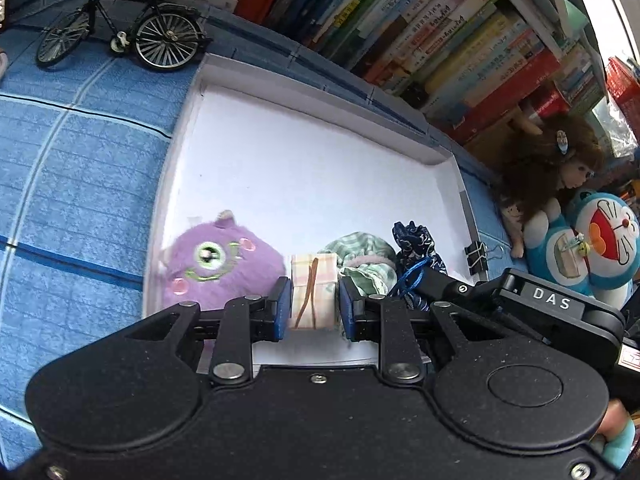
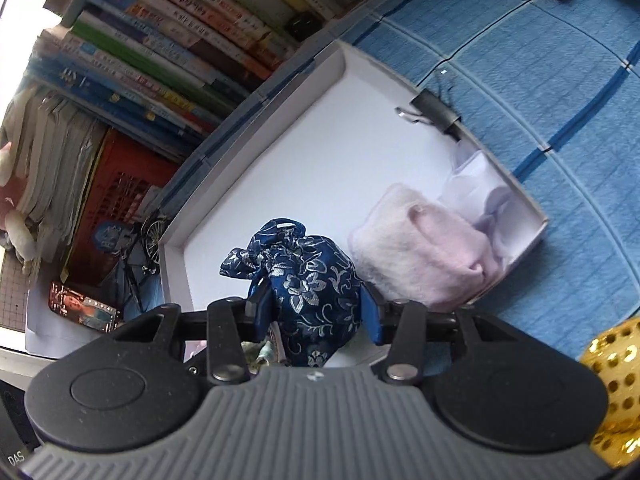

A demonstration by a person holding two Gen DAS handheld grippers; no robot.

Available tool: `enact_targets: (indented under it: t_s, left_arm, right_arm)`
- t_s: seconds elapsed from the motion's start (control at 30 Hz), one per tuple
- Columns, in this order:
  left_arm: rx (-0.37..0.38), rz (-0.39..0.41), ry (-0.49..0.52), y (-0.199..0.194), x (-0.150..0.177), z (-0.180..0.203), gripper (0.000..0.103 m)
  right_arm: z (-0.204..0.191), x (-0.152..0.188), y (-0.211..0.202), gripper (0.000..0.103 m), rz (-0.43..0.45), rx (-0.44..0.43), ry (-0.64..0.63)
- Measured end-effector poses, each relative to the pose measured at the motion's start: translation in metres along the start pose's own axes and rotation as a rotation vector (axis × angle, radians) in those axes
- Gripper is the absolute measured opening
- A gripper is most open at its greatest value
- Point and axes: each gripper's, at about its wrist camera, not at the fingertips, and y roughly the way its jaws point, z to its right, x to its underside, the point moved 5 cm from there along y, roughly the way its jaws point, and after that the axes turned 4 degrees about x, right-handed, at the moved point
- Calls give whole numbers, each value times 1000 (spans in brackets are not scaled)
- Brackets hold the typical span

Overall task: Organize soft objects
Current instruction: 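Carry the white packet and blue floral pouch over the white tray, then lower the packet and pouch into the tray and open both grippers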

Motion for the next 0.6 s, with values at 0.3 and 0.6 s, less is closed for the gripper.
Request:
enact_targets:
  t_s: [0.3, 0.6]
  left_arm:
    - [-43, -7, 16, 8, 4, 4, 39]
    - [-30, -11, 32, -4, 8, 11, 56]
  right_arm:
    - [-7, 0, -11, 78, 21, -24, -53]
    - [-10, 3, -24, 82, 26, -40, -82]
